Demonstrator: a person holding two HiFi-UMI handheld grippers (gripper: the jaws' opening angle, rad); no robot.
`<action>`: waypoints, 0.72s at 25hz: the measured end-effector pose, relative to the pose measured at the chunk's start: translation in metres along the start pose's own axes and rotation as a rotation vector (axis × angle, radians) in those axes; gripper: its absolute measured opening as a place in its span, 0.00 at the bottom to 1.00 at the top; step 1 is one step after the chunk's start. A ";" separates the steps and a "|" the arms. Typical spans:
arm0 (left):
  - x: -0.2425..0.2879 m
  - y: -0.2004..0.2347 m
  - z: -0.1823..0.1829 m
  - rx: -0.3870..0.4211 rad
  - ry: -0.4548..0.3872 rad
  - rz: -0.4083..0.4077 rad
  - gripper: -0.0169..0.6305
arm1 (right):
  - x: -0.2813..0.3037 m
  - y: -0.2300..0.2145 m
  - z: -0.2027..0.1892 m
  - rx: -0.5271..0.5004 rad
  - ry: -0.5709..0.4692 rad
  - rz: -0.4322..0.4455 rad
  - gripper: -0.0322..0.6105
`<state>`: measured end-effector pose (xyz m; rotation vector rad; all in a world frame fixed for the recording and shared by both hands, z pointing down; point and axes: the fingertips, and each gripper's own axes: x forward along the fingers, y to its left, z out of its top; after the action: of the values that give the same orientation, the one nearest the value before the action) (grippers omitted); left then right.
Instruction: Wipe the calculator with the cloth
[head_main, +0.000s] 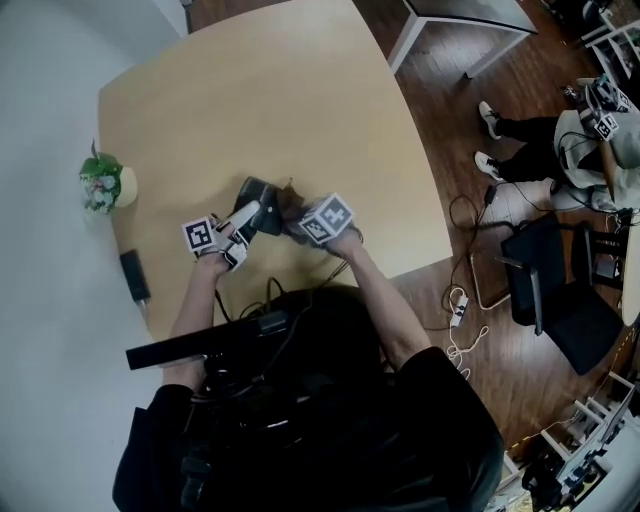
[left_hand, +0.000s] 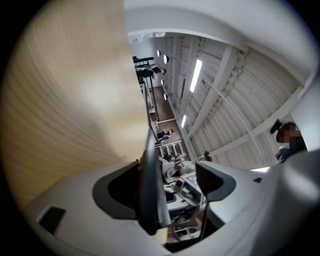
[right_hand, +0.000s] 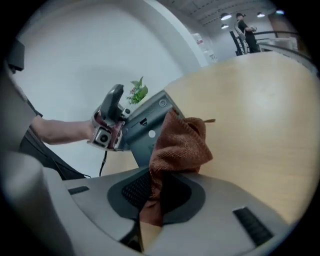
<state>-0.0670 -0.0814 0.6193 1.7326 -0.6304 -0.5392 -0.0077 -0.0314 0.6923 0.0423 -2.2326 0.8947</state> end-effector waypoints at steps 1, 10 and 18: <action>0.002 0.004 -0.006 0.031 0.012 0.029 0.65 | 0.002 0.001 0.002 0.022 -0.016 0.022 0.13; -0.001 0.029 -0.020 0.242 -0.126 0.273 0.65 | 0.013 0.007 0.012 0.064 -0.065 0.081 0.13; -0.014 0.030 -0.026 0.350 0.129 0.401 0.43 | 0.001 0.013 0.013 0.076 -0.102 0.087 0.13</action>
<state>-0.0648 -0.0589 0.6551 1.8781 -0.9938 -0.0342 -0.0198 -0.0293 0.6787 0.0273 -2.3081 1.0458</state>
